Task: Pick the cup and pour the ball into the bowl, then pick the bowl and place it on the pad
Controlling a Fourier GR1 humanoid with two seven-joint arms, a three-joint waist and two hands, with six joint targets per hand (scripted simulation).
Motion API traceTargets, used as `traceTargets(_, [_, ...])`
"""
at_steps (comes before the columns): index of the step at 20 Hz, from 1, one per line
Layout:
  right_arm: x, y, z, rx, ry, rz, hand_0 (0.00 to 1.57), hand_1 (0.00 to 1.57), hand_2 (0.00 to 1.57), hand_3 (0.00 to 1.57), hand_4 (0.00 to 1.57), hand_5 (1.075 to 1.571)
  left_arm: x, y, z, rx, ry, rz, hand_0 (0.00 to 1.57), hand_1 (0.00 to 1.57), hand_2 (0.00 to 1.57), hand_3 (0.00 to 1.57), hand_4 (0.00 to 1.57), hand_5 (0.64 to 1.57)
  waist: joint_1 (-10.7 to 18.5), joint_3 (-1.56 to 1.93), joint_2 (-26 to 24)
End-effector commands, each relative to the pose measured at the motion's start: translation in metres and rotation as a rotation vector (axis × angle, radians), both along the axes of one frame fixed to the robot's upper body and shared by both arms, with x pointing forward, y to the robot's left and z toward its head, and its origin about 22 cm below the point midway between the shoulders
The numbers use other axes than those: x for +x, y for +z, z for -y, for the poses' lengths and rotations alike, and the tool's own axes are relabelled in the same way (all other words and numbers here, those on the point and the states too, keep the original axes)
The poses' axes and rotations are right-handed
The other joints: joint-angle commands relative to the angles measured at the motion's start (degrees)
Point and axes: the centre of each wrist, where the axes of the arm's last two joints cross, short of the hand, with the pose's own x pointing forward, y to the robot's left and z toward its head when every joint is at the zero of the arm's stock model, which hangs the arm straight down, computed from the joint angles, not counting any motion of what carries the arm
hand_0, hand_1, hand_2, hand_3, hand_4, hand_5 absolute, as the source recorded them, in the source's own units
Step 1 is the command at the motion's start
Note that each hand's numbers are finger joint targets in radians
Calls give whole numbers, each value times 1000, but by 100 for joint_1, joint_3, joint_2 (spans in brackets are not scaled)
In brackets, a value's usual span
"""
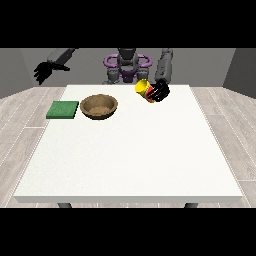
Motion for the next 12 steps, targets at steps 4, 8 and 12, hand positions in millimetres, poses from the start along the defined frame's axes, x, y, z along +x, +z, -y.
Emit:
traceTargets(4, [-43,-41,42,15,-128,-138,0,0,0,0,0,1560,-2,6,61,261,-42,-74,1375,1375,1571,1571,1143,1567,680,8,-818])
traceTargets(8, [-42,-49,37,16,-166,-180,0,0,0,0,0,1558,-18,-9,96,357,-68,-105,1364,1364,1571,1571,1068,1568,936,-5,-985])
traceTargets(12, [-39,-55,20,23,-116,-165,0,0,83,0,0,1554,-17,-4,97,376,-22,-122,1364,1364,1571,1571,1068,1568,581,-14,-990])
